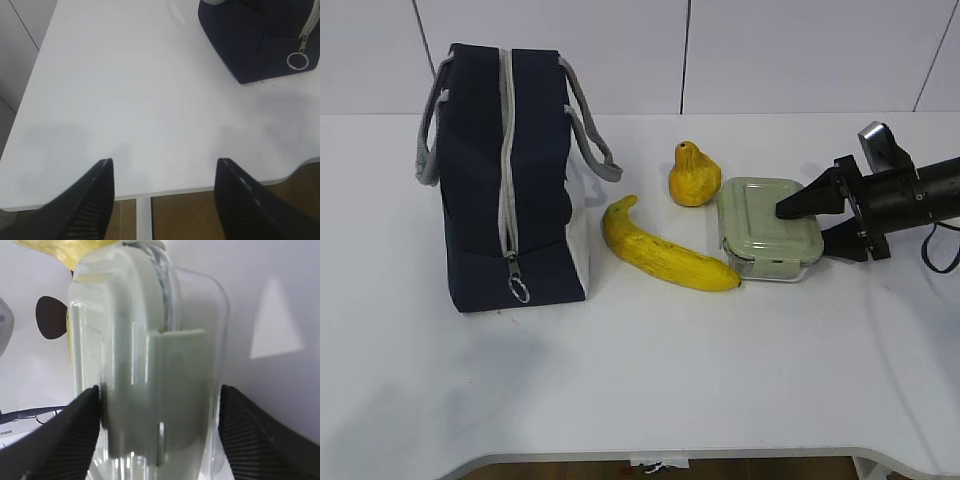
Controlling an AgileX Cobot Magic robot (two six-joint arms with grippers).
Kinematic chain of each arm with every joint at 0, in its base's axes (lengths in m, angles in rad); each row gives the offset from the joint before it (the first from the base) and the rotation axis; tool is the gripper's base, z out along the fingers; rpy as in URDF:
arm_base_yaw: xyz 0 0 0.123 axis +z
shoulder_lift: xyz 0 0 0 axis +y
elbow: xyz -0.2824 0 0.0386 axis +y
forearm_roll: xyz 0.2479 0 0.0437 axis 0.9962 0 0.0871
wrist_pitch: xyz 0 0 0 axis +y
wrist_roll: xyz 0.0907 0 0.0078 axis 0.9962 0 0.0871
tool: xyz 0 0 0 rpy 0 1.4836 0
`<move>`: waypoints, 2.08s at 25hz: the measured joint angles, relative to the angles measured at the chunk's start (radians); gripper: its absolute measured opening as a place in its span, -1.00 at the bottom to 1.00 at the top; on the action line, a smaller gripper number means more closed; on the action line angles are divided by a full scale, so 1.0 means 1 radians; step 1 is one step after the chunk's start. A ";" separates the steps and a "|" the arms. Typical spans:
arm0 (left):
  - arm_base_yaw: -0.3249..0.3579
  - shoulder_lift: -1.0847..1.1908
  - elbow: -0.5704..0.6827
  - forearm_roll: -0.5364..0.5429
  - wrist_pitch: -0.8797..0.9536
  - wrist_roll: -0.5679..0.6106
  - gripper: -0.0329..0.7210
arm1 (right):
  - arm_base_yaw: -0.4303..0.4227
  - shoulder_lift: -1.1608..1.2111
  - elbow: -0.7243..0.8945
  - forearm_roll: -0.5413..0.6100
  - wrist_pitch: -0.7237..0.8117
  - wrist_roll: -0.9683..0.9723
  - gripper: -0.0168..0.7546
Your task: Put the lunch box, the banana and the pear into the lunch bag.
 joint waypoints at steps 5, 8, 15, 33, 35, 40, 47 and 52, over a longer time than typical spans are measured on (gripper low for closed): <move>0.000 0.000 0.000 0.000 0.000 0.000 0.35 | 0.000 0.000 -0.002 0.005 0.000 0.000 0.33; 0.000 0.000 0.000 0.000 0.000 0.000 0.35 | 0.000 0.000 -0.002 0.011 0.004 0.000 0.16; 0.000 0.000 0.000 0.000 0.000 0.000 0.31 | 0.000 0.000 -0.002 0.017 0.006 0.000 0.09; 0.000 0.000 0.000 0.000 0.000 0.000 0.24 | 0.000 0.005 -0.002 0.061 -0.007 0.000 0.04; 0.000 0.000 0.000 0.000 0.000 0.000 0.24 | 0.000 0.007 -0.002 0.078 -0.017 0.002 0.04; 0.000 0.000 0.000 0.000 0.000 0.000 0.24 | 0.000 0.007 -0.002 0.079 -0.025 0.051 0.03; 0.000 0.000 0.000 0.000 0.000 0.000 0.23 | 0.000 -0.064 -0.001 -0.060 -0.027 0.134 0.03; 0.000 0.000 -0.005 -0.009 -0.001 0.000 0.18 | 0.000 -0.136 -0.001 -0.086 -0.027 0.190 0.03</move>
